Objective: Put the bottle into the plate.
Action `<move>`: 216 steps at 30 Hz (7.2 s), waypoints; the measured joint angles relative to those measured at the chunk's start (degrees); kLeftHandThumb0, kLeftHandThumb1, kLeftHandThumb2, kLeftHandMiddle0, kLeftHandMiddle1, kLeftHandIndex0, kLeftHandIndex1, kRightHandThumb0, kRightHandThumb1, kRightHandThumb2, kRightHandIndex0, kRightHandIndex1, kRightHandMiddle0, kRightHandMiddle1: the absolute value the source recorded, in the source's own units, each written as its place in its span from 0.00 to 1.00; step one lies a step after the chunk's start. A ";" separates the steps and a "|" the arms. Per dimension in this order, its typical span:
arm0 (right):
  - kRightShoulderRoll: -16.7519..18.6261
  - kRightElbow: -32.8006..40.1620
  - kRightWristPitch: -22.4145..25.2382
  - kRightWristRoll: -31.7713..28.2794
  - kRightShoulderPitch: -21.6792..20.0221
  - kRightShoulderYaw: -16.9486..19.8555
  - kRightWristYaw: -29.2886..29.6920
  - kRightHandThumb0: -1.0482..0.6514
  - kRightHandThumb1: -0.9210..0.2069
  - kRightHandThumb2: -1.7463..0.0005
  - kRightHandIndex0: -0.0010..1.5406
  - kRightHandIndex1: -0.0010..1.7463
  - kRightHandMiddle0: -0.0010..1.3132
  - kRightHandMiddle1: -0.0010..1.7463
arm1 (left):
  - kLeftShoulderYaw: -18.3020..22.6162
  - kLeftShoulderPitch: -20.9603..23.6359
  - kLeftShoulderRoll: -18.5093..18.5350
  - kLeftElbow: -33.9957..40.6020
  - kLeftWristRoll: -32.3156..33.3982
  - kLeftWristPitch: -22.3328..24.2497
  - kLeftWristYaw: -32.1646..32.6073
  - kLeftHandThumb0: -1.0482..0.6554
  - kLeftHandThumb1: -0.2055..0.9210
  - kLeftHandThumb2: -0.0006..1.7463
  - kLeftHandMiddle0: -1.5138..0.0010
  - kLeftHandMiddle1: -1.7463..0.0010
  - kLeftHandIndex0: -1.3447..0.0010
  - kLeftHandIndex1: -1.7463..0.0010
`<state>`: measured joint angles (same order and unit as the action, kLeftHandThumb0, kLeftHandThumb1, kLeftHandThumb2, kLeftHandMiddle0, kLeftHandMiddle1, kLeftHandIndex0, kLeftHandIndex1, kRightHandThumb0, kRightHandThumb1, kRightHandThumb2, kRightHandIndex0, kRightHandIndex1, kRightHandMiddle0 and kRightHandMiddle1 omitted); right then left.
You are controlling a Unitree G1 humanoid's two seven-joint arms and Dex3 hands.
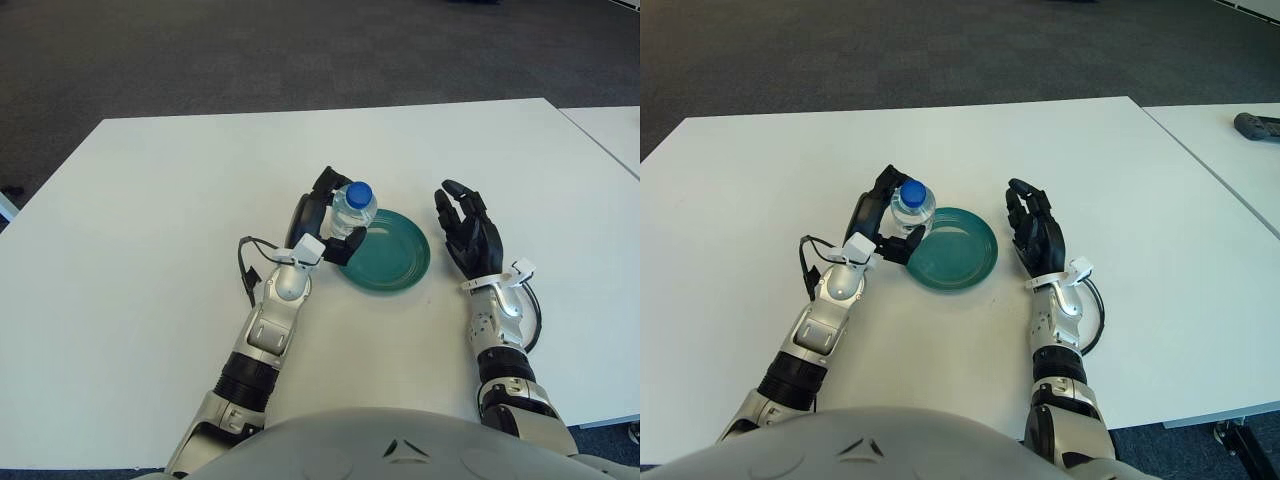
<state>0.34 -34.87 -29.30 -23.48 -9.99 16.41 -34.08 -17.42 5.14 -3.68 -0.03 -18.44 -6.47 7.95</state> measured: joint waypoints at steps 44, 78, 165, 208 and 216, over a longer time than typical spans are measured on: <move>4.32 3.81 -2.00 2.54 1.90 -3.96 3.61 0.17 0.00 0.69 0.24 0.00 0.00 0.56 | 0.02 6.10 -2.00 -13.70 8.45 2.21 -9.66 0.34 0.44 0.77 0.22 0.00 0.53 0.00; 5.63 6.08 -2.37 2.78 3.59 -6.16 5.09 0.17 0.00 0.69 0.24 0.00 0.00 0.56 | 0.74 10.04 -2.96 -17.30 13.12 7.01 -11.04 0.20 0.85 0.30 0.82 0.19 0.87 0.16; 4.96 5.28 -0.45 1.20 2.92 -4.23 3.34 0.17 0.00 0.69 0.24 0.00 0.00 0.56 | 15.88 -3.52 -3.05 -27.90 19.89 -30.63 0.49 0.23 1.00 0.52 0.71 0.95 0.98 0.47; -4.53 -7.61 -10.73 3.34 -4.57 1.88 3.86 0.15 0.00 0.41 0.15 0.00 0.00 0.33 | 15.35 -3.57 -2.93 -26.76 17.01 -30.03 9.70 0.17 1.00 0.58 0.68 0.96 0.96 0.44; -4.51 -6.74 -10.66 3.99 -4.05 1.58 4.62 0.14 0.00 0.41 0.15 0.00 0.00 0.34 | 15.74 -4.17 -2.96 -25.30 18.02 -29.82 8.82 0.15 1.00 0.53 0.67 0.96 0.93 0.44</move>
<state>-4.16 -41.61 -39.96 -19.49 -14.04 17.98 -29.45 -1.68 0.97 -6.64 -25.33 -0.42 -36.30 16.77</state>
